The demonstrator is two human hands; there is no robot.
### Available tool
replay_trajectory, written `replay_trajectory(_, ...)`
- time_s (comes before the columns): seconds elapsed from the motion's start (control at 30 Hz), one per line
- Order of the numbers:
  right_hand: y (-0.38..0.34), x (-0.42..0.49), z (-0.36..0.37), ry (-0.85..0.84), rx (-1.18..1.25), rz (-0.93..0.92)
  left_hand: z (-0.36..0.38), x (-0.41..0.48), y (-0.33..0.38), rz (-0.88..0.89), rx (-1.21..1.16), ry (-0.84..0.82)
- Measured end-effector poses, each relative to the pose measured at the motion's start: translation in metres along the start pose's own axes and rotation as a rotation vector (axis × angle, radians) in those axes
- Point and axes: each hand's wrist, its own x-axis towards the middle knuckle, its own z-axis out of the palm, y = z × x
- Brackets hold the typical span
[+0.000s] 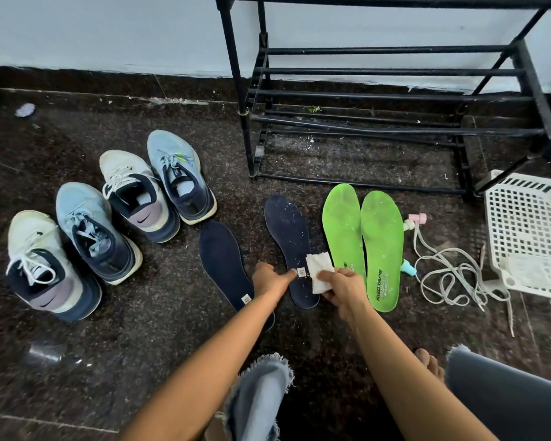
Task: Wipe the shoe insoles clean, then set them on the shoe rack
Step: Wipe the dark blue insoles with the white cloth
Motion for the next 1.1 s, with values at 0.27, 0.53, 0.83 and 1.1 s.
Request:
replay_trajectory(0.27,-0.001,0.006,-0.007,0.025,0.034,0.01,0.007,0.005,-0.002,0.08,0.022,-0.034)
replay_trajectory(0.53,-0.038,-0.022,-0.008,-0.066,0.111,-0.109,-0.011,-0.015,0.015,-0.017,-0.354,-0.283)
replay_trajectory(0.83,-0.104,-0.094,0.006,-0.22,-0.016,-0.235,-0.072,-0.091,0.071,0.188,-0.549,-0.347)
replay_trajectory(1.1,-0.157,-0.185,-0.008,-0.2,-0.156,-0.563,-0.129,-0.182,0.129,0.321,-0.822,-0.571)
